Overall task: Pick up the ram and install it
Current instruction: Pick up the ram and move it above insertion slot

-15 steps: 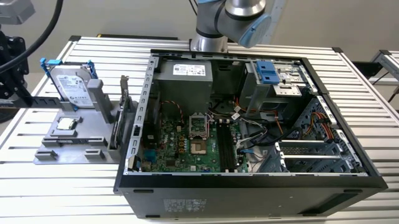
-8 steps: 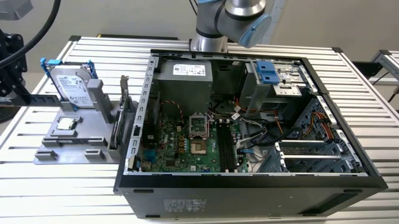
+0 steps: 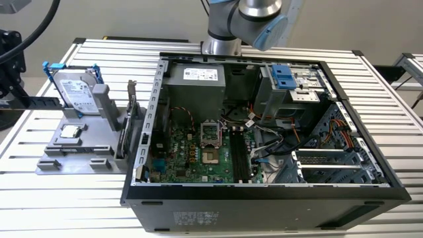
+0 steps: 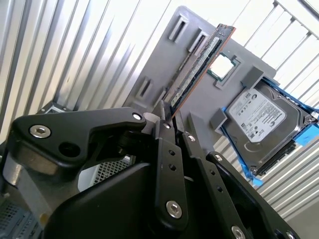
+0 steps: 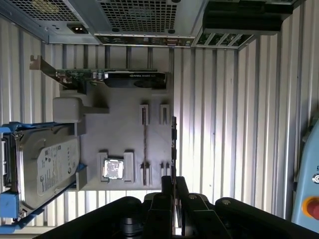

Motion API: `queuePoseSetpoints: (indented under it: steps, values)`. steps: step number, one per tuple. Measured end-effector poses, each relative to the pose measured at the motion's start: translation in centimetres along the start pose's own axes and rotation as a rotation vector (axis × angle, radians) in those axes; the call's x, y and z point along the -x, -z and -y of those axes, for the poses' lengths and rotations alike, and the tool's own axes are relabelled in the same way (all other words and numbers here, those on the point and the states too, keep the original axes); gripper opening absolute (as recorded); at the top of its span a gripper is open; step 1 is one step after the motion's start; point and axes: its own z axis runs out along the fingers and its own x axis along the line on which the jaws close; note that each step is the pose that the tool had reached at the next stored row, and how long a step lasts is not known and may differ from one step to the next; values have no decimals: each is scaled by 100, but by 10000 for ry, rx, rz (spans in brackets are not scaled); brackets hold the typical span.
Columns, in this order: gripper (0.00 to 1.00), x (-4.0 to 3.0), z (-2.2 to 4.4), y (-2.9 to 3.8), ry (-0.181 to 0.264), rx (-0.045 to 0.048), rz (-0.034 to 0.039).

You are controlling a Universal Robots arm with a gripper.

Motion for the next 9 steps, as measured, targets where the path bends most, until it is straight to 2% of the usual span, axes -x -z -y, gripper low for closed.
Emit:
queuePoseSetpoints:
  steps: [9]
  values:
    - [0,0,-4,23,0,-1,1]
